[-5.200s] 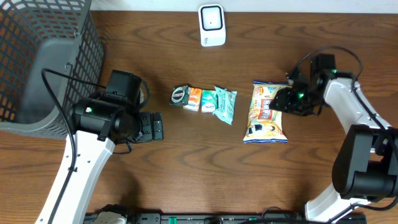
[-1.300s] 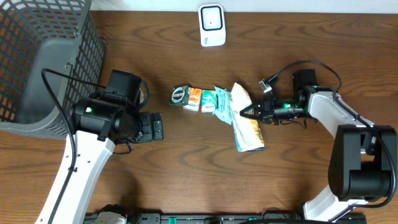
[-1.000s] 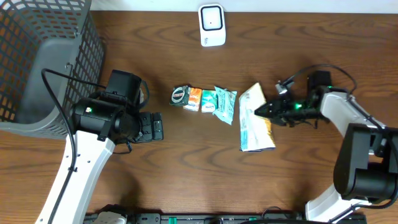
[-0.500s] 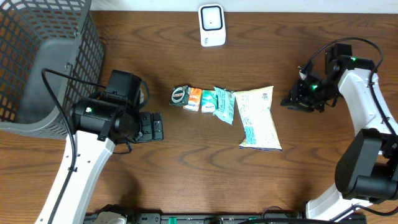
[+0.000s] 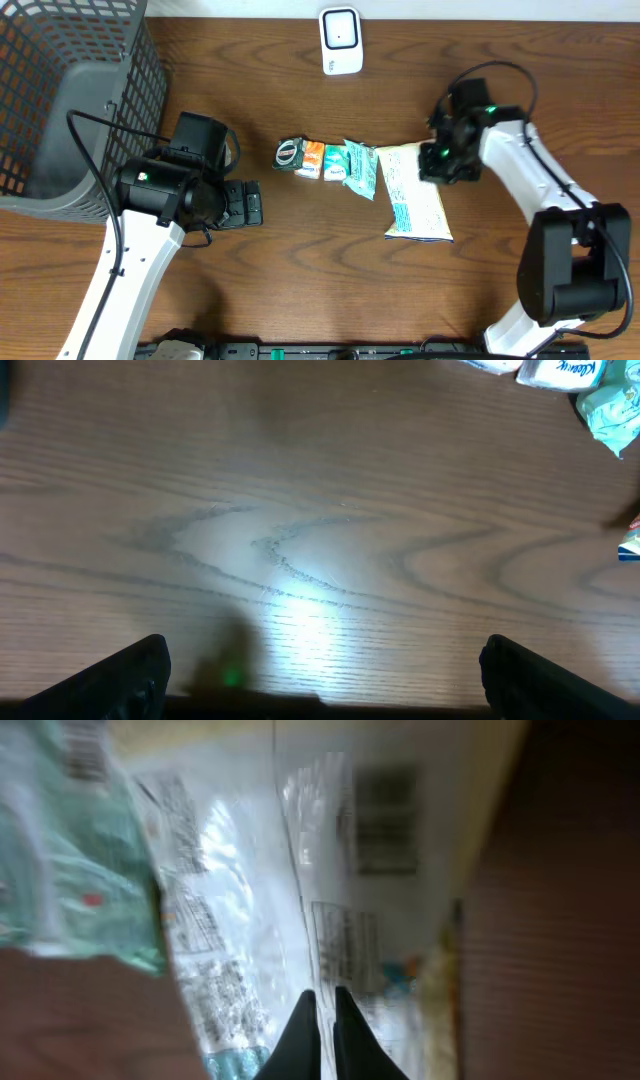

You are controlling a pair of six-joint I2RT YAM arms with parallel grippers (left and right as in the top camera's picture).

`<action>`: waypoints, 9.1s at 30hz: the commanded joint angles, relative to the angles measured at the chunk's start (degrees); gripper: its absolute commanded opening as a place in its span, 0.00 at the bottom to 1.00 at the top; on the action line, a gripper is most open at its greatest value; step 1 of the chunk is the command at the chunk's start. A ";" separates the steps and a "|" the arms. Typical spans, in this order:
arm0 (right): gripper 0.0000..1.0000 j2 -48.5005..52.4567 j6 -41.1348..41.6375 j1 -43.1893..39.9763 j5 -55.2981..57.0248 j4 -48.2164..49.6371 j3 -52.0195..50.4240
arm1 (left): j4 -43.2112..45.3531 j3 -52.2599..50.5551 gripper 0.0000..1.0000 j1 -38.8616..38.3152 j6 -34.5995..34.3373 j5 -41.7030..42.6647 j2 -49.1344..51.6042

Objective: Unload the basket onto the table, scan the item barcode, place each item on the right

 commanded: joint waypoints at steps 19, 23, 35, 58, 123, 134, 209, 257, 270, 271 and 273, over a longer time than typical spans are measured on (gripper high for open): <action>0.09 0.02 5.20 2.97 9.53 -19.15 9.18 | -0.13 -0.24 0.98 0.22 -0.52 0.50 0.20; 0.09 0.15 4.81 5.14 9.64 -23.02 7.41 | -0.15 -0.24 0.98 0.22 -0.52 0.50 0.20; 0.11 0.15 5.09 8.48 5.95 -6.23 -7.45 | -0.15 -0.24 0.98 0.22 -0.52 0.50 0.20; 0.54 0.15 1.38 6.14 9.46 -13.53 17.51 | -0.13 -0.24 0.98 0.22 -0.52 0.50 0.20; 0.91 0.15 5.88 -2.67 13.64 -18.40 12.98 | -0.13 -0.24 0.98 0.22 -0.52 0.50 0.20; 0.99 0.15 -6.10 -12.83 -5.84 -9.60 3.15 | -0.13 -0.24 0.98 0.22 -0.52 0.50 0.20; 0.01 -20.17 -7.43 -9.22 -35.23 21.07 -18.69 | -0.15 -0.24 0.98 0.22 -0.52 0.50 0.20; 0.01 -24.39 2.08 16.83 -27.08 27.23 -14.69 | -0.15 -0.24 0.98 0.22 -0.52 0.50 0.20; 0.01 -24.39 1.79 17.05 -27.02 26.18 -14.69 | -0.15 -0.24 0.98 0.22 -0.52 0.50 0.20; 0.01 -24.39 1.79 17.05 -27.02 26.12 -14.69 | -0.15 -0.24 0.98 0.22 -0.52 0.50 0.20; 0.01 -24.39 1.68 17.05 -27.02 26.01 -14.69 | -0.13 -0.24 0.97 0.22 -0.52 0.50 0.20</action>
